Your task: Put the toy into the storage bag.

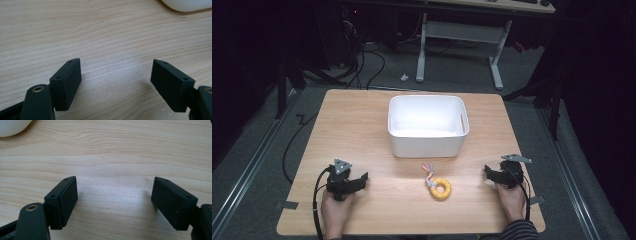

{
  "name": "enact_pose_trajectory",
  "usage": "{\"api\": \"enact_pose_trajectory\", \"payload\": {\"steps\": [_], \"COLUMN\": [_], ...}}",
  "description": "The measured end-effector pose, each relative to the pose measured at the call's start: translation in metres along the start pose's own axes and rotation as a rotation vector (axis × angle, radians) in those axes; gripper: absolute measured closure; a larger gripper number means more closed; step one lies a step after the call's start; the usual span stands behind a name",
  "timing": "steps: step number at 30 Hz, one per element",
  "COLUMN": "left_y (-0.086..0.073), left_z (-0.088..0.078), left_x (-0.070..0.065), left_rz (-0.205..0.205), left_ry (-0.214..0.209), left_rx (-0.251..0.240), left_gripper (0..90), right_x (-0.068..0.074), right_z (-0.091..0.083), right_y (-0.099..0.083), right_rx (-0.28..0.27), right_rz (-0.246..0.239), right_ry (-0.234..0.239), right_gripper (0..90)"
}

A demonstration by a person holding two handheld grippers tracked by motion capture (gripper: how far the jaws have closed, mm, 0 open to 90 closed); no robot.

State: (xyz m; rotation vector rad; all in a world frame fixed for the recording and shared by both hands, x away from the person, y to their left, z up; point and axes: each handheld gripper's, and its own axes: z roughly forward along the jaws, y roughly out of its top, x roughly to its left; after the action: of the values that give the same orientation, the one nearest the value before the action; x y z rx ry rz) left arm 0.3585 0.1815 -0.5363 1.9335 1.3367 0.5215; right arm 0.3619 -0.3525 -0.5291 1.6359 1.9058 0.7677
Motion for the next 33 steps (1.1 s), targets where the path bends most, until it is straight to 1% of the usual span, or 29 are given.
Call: {"api": "enact_pose_trajectory", "payload": {"steps": [3, 6, 11, 14, 17, 18, 23, 24, 25, 27, 28, 33], "left_y": [0.0, 0.0, 0.0, 0.0, 0.0, 0.0, 0.0, 0.0, 0.0, 0.0, 0.0, 0.0], "left_z": [0.0, 0.0, 0.0, 0.0, 0.0, 0.0, 0.0, 0.0, 0.0, 0.0, 0.0, 0.0], "left_x": [0.0, 0.0, 0.0, 0.001, 0.001, 0.0, 0.0, 0.0, 0.0, 0.0, 0.0, 0.0], "left_rz": [-0.001, 0.0, -0.003, -0.002, -0.002, -0.003, -0.003, -0.003, -0.003, -0.003, -0.003, -0.001], "left_ry": [0.0, -0.001, -0.001, -0.002, -0.003, -0.001, -0.001, -0.001, -0.001, -0.001, -0.001, 0.001], "left_rx": [-0.001, 0.0, -0.002, -0.001, -0.001, -0.002, -0.002, -0.002, -0.002, -0.002, -0.002, -0.002], "left_gripper": [24.8, 24.8, 24.8, 24.8, 24.8, 24.8, 24.8, 24.8, 24.8, 24.8, 24.8, 24.8], "right_x": [0.001, 0.002, 0.003, 0.004, 0.005, 0.006, 0.01, 0.012, 0.013, 0.014, 0.016, 0.019], "right_z": [-0.001, -0.002, -0.004, -0.006, -0.008, -0.011, -0.016, -0.019, -0.02, -0.021, -0.023, -0.031], "right_y": [0.001, 0.001, 0.001, 0.001, 0.001, 0.0, 0.0, 0.0, 0.0, 0.0, 0.0, -0.002], "right_rx": [0.011, 0.011, 0.018, 0.018, 0.019, 0.012, 0.003, -0.003, -0.005, -0.005, -0.005, -0.006], "right_rz": [-0.002, 0.002, -0.008, -0.015, -0.017, -0.031, -0.043, -0.053, -0.061, -0.065, -0.079, -0.108], "right_ry": [0.005, 0.003, 0.01, 0.009, 0.018, 0.024, 0.047, 0.06, 0.064, 0.065, 0.079, 0.099], "right_gripper": [25.6, 26.1, 28.9, 29.0, 31.0, 33.1, 34.5, 35.3, 35.5, 35.8, 37.3, 39.1]}}
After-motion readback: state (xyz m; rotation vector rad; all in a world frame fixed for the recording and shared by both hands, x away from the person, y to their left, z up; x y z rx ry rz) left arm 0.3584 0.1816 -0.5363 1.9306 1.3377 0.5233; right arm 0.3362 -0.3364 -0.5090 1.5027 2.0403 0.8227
